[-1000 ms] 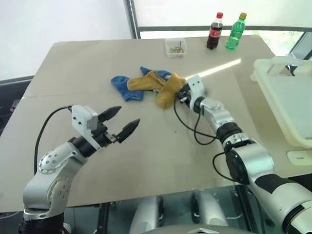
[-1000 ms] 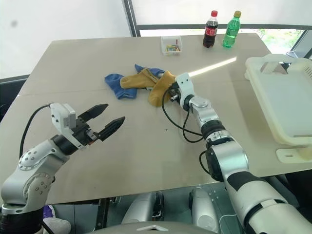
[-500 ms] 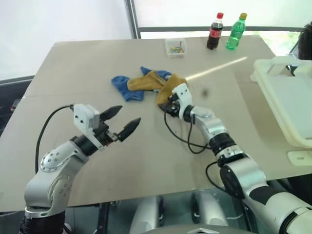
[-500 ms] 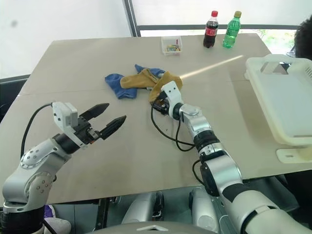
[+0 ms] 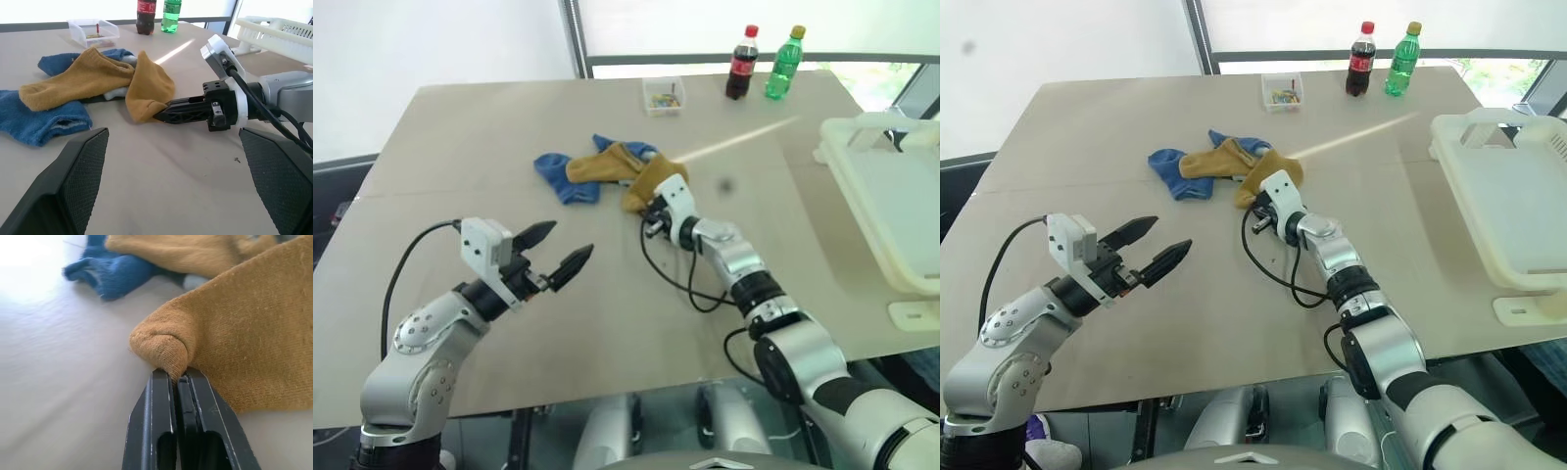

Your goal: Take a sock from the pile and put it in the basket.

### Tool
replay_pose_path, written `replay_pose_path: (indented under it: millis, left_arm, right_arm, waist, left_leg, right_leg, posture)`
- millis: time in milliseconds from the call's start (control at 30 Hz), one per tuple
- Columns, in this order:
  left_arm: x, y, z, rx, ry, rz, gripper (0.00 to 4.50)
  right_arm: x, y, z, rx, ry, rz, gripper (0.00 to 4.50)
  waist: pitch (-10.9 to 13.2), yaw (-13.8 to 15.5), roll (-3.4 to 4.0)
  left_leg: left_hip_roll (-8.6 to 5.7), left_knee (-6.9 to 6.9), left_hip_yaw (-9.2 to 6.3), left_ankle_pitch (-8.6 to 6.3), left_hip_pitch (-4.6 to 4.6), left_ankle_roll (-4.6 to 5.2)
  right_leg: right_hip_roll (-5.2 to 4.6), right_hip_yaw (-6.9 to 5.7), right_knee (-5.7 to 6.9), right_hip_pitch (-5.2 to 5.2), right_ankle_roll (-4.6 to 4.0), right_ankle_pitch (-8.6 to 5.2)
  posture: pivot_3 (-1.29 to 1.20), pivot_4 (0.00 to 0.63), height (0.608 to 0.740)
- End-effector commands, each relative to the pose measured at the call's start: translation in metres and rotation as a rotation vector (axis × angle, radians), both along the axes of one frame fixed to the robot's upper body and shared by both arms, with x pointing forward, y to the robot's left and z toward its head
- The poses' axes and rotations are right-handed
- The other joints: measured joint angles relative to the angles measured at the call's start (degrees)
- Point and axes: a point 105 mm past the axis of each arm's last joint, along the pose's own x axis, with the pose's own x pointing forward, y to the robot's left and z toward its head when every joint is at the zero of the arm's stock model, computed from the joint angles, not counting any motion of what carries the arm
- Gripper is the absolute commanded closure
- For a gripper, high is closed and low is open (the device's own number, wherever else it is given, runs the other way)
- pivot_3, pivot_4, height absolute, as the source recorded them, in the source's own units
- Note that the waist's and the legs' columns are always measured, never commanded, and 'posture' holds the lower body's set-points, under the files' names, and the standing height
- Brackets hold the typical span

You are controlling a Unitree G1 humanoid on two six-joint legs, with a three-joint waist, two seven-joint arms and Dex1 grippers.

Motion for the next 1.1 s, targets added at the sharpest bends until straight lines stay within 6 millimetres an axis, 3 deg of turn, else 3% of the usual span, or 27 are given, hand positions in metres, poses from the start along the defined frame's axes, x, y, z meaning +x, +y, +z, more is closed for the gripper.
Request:
replay_pose_path:
  millis: [33, 133, 233, 367, 533, 667, 800, 1033, 1100]
  left_arm:
    - [-0.002, -0.001, 0.013, 0.013, -0.055, -0.012, 0.00]
    - [0.001, -0.002, 0.014, 0.014, -0.057, -0.020, 0.00]
    - [0.002, -0.002, 0.015, 0.014, -0.058, -0.022, 0.00]
    - [0.003, -0.002, 0.014, 0.012, -0.057, -0.021, 0.00]
    - [0.003, -0.004, 0.012, 0.006, -0.056, -0.019, 0.00]
    - [0.003, -0.008, 0.011, 0.001, -0.057, -0.025, 0.00]
    - [0.003, -0.010, 0.011, 0.000, -0.058, -0.028, 0.00]
    - [-0.001, -0.004, 0.011, 0.011, -0.068, -0.010, 0.00]
    - [-0.002, -0.002, 0.011, 0.007, -0.069, 0.002, 0.00]
  right_arm:
    - [-0.020, 0.033, 0.027, 0.073, 0.005, 0.123, 4.43]
    - [-0.030, 0.039, 0.028, 0.026, -0.015, 0.173, 4.43]
    - [-0.028, 0.033, 0.024, 0.011, 0.000, 0.137, 3.57]
    - [-0.031, 0.018, 0.028, 0.008, -0.025, 0.105, 1.79]
    - [-0.035, -0.002, 0.047, 0.016, -0.133, 0.099, 1.79]
    - [-0.006, -0.027, 0.058, 0.049, -0.157, -0.076, 1.79]
    - [0.027, -0.046, 0.053, -0.019, -0.160, -0.245, 1.79]
    - [0.048, -0.048, 0.040, -0.026, -0.082, -0.310, 1.79]
    - [0.048, -0.044, 0.038, -0.031, -0.072, -0.300, 2.30]
  waist:
    - [0.0, 0.0, 0.01]
    - [0.0, 0.3, 0.02]
    - [0.0, 0.4, 0.00]
    - [0.0, 0.4, 0.01]
    - [0.0, 0.3, 0.01]
    - [0.0, 0.2, 0.01]
    - [0.0, 0.2, 0.01]
    - [0.0, 0.1, 0.01]
    - [0.0, 0.1, 0.02]
  left_leg:
    - [0.02, 0.00, 0.01, 0.00, 0.00, 0.00]
    - [0.02, -0.01, -0.01, 0.00, -0.01, 0.00]
    - [-0.06, 0.00, -0.06, 0.00, -0.02, 0.00]
    - [-0.07, -0.01, -0.09, -0.01, -0.05, -0.01]
    - [-0.07, -0.01, -0.07, 0.00, -0.07, 0.00]
    - [-0.05, -0.01, -0.05, 0.00, -0.02, 0.00]
    - [-0.07, 0.00, -0.02, 0.00, -0.03, 0.00]
    - [-0.06, -0.03, 0.01, 0.00, -0.06, 0.00]
    - [-0.06, -0.03, 0.01, 0.00, -0.08, 0.01]
  right_leg:
    - [0.00, 0.00, 0.01, -0.01, 0.00, 0.00]
    - [0.00, -0.02, 0.01, -0.02, 0.00, 0.00]
    - [-0.08, -0.06, 0.00, 0.00, 0.00, 0.00]
    - [-0.08, -0.09, -0.02, -0.01, 0.00, 0.00]
    - [-0.07, -0.08, -0.03, -0.02, 0.00, 0.00]
    - [-0.01, -0.07, -0.01, -0.02, 0.00, 0.00]
    - [-0.02, -0.05, 0.00, -0.01, 0.00, 0.00]
    - [-0.01, -0.03, -0.07, -0.02, 0.00, 0.00]
    - [-0.01, -0.03, -0.08, -0.02, 0.00, 0.00]
  posture:
    - [0.00, 0.150, 0.732]
    - [0.00, 0.150, 0.732]
    - [0.00, 0.150, 0.732]
    - [0.00, 0.150, 0.732]
    - [0.00, 0.150, 0.732]
    - [0.00, 0.150, 0.732]
    - [0.00, 0.150, 0.732]
    - [0.00, 0.150, 0.732]
    - [0.00, 0.150, 0.732]
